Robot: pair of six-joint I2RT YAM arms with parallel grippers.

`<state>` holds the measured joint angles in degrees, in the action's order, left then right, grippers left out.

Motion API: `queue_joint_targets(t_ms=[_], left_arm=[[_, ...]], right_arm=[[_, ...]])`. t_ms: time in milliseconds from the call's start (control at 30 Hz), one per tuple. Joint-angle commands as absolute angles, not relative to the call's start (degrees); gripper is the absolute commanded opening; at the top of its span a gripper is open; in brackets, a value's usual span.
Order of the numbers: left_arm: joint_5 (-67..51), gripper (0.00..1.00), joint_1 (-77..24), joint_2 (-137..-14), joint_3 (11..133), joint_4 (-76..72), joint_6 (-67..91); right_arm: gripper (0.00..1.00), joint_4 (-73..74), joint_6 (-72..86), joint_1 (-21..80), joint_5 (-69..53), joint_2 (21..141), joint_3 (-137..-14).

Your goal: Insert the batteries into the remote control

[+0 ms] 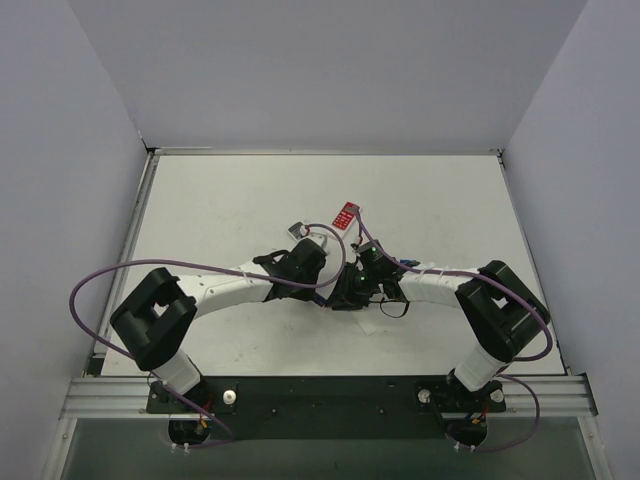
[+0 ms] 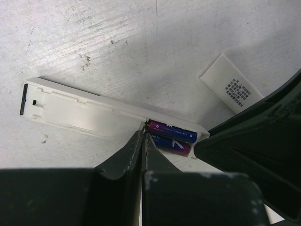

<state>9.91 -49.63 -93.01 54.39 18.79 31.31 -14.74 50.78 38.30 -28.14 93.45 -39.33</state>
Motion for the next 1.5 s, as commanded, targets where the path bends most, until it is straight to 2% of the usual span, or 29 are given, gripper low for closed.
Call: queue_joint_targets(t_ms=[0,200,567,767,1000,1133,1367,1467], left_arm=[[9.9,0.08,-51.2,-94.9,56.2,21.5,32.3],[15.8,0.09,-54.0,-95.8,57.8,24.3,32.0],[21.1,0.37,-55.6,-91.4,57.7,24.4,34.7],[21.4,0.50,-52.7,-82.1,53.4,20.7,37.2],[16.9,0.62,-44.2,-69.2,44.6,16.1,39.5],[16.9,0.73,-39.8,-59.6,40.8,17.0,39.7],[22.1,0.83,-35.6,-46.6,39.7,25.6,38.1],[25.5,0.84,-35.4,-41.8,40.3,28.9,36.6]], right_arm=[[0.21,-12.9,49.7,38.8,-26.9,94.5,-40.3],[0.22,-13.0,49.6,38.9,-26.9,94.6,-40.4],[0.22,-6.3,43.2,40.0,-24.0,89.6,-44.2],[0.22,6.1,34.2,40.4,-18.0,83.1,-48.2],[0.41,20.1,23.7,41.8,-5.8,84.1,-53.7],[0.48,25.7,21.0,43.6,-1.4,88.3,-57.1],[0.49,28.9,19.7,45.8,1.4,95.8,-61.1],[0.48,29.4,19.0,46.1,1.1,98.4,-62.6]])
